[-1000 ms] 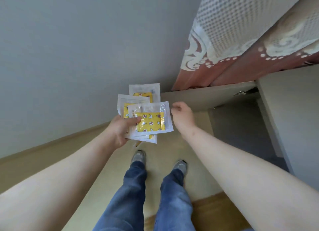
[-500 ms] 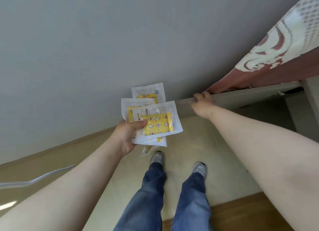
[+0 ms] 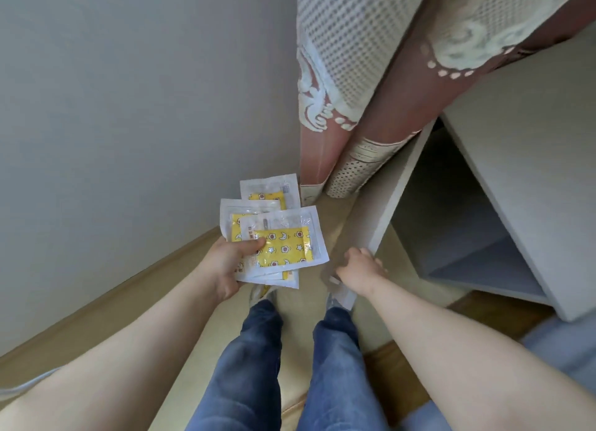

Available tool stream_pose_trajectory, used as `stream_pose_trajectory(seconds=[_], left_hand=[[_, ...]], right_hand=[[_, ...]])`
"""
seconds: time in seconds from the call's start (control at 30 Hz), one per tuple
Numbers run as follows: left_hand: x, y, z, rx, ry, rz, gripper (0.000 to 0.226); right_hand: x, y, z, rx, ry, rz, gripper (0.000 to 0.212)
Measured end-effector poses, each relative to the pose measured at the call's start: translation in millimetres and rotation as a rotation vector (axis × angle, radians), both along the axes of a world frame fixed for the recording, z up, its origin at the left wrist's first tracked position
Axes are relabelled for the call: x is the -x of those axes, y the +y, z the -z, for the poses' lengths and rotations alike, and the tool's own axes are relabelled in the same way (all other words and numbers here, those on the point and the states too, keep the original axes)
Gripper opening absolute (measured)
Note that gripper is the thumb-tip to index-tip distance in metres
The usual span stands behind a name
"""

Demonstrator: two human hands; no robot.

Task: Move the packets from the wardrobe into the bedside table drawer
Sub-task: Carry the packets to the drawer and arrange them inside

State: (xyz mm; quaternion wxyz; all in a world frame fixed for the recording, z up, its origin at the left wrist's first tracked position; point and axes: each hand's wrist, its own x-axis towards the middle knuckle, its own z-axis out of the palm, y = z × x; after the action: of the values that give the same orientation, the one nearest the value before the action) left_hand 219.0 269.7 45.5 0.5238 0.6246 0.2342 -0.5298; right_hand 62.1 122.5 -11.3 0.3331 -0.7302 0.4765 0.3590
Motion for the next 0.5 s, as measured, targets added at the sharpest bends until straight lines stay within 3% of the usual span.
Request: stream_pose_trajectory(seconds=[0.17, 0.3, 0.37, 0.43, 0.5], left_hand=[[53.0, -56.6, -1.5, 0.017, 0.011, 0.104, 0.039], [92.8, -95.1, -5.8, 0.036, 0.027, 0.165, 0.041], [109.9, -109.8, -9.4, 0.048, 0.031, 0.177, 0.041], [123.1, -122.1, -14.2, 0.080, 0.039, 0.179, 0.041], [132.4, -132.4, -21.2, 0.119, 0.041, 0.155, 0.037]], right_hand=[[68.1, -45.3, -0.6, 0.035, 0.041, 0.182, 0.043], [117.4, -79.2, -15.9, 0.164, 0.095, 0.211, 0.040], [131.1, -90.3, -28.8, 0.194, 0.009, 0.278, 0.037], [134.3, -95.9, -41.2, 0.100, -0.159, 0.503, 0.038], [129.0, -96.0, -55.8, -0.101, -0.296, 0.874, 0.051]])
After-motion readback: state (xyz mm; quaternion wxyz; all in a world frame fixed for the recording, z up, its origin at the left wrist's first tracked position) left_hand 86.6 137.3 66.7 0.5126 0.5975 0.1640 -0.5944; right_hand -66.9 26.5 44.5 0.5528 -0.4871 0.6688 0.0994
